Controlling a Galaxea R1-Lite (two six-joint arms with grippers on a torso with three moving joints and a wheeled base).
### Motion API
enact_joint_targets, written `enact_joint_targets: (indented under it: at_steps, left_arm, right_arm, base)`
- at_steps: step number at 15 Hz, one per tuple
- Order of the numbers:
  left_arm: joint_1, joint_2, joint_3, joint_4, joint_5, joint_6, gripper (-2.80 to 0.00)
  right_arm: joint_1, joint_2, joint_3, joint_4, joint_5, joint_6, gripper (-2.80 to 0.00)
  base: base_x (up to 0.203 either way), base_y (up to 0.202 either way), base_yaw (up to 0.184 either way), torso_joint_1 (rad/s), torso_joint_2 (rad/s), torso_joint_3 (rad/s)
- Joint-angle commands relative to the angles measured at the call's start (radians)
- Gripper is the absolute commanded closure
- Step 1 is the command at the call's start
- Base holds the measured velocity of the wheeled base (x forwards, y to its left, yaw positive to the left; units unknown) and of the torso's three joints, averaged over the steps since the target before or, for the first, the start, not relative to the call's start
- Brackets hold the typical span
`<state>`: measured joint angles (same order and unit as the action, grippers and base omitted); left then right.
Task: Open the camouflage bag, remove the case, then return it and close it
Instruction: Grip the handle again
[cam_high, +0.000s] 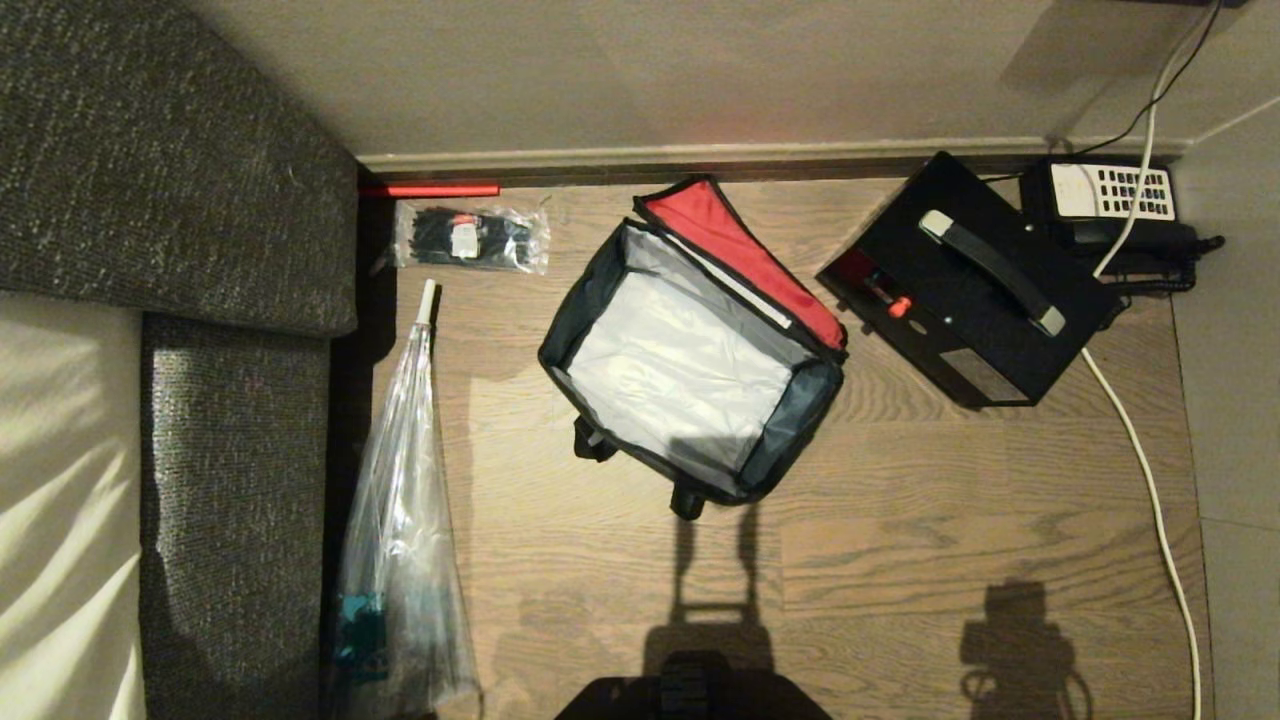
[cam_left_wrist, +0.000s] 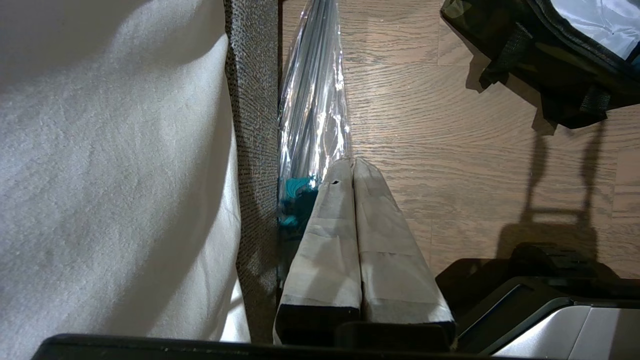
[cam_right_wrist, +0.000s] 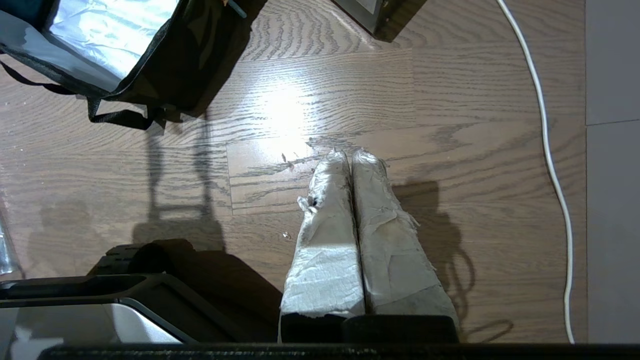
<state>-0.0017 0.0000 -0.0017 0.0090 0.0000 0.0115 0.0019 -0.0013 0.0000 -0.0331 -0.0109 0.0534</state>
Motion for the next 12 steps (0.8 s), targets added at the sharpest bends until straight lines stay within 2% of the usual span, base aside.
enact_joint_targets:
  at_steps: [1,12]
  left_arm:
    - [0.0,-0.001,0.0,0.0,0.0,-0.001,0.0]
    - [0.0,0.0,0.0,0.0,0.0,0.001,0.0]
  right_arm:
    - [0.001,-0.004,0.013,-0.001,0.0,0.0,0.0]
    - [0.0,-0.003,0.013,-0.001,0.0,0.0,0.0]
  base:
    - [0.0,0.0,0.0,0.0,0.0,0.0]
    - [0.0,0.0,0.0,0.0,0.0,0.0]
